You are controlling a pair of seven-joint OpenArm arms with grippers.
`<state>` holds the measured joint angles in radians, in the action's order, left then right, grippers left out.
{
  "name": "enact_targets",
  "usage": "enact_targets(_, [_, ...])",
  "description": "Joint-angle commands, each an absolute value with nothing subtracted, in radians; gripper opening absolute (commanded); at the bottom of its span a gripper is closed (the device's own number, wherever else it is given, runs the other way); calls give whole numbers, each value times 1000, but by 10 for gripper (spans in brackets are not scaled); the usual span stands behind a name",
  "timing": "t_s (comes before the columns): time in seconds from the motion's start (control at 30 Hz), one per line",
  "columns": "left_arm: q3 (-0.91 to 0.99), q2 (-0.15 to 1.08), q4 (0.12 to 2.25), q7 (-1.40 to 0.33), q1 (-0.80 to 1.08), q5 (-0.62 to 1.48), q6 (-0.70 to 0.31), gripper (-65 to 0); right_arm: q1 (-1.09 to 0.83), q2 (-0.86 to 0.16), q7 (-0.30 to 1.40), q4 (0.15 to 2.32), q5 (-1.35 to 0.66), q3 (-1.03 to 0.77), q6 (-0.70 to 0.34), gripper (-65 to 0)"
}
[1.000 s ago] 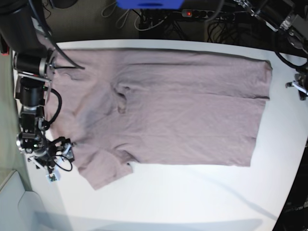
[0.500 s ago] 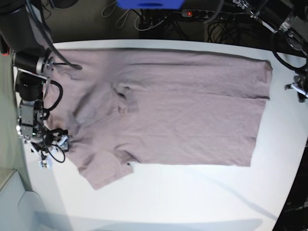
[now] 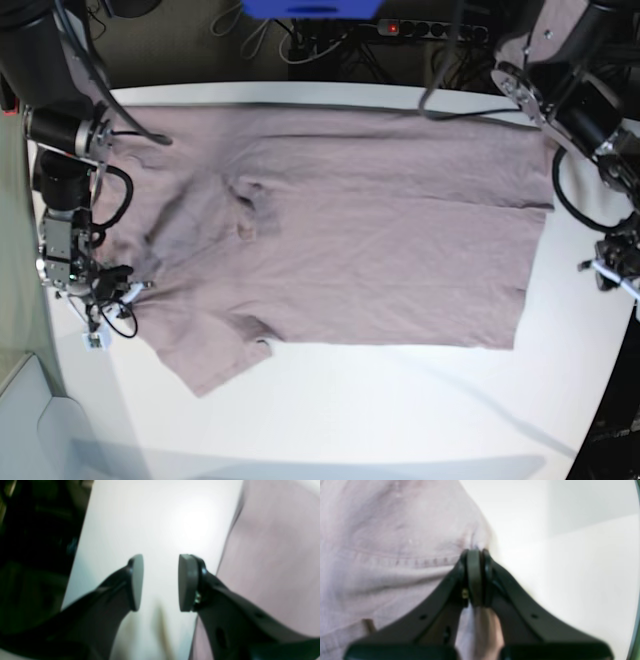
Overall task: Layout the t-shirt on the table in an organized manner, then fold the t-shirt properly
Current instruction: 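Move both grippers to the hem side and grasp the hem corners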
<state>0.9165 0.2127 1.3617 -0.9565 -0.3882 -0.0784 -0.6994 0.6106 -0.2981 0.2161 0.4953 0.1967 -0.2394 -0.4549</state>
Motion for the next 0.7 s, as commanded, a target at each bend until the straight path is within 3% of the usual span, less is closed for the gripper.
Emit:
enact_targets(0.0, [900, 223, 1339, -911, -430, -88, -698, -425, 613, -312, 248, 499, 214, -240, -449, -650])
enact_targets(0.23, [762, 229, 970, -636, -616, -200, -698, -425, 579, -311, 248, 506, 216, -237, -449, -650])
enact_targets(0.53, [613, 300, 415, -280, -757, -194, -446, -424, 572, -311, 249, 506, 216, -237, -449, -650])
enact_targets(0.67, [611, 308, 328, -193, -757, -199, -374, -352, 570, -314, 249, 506, 216, -237, -449, -650])
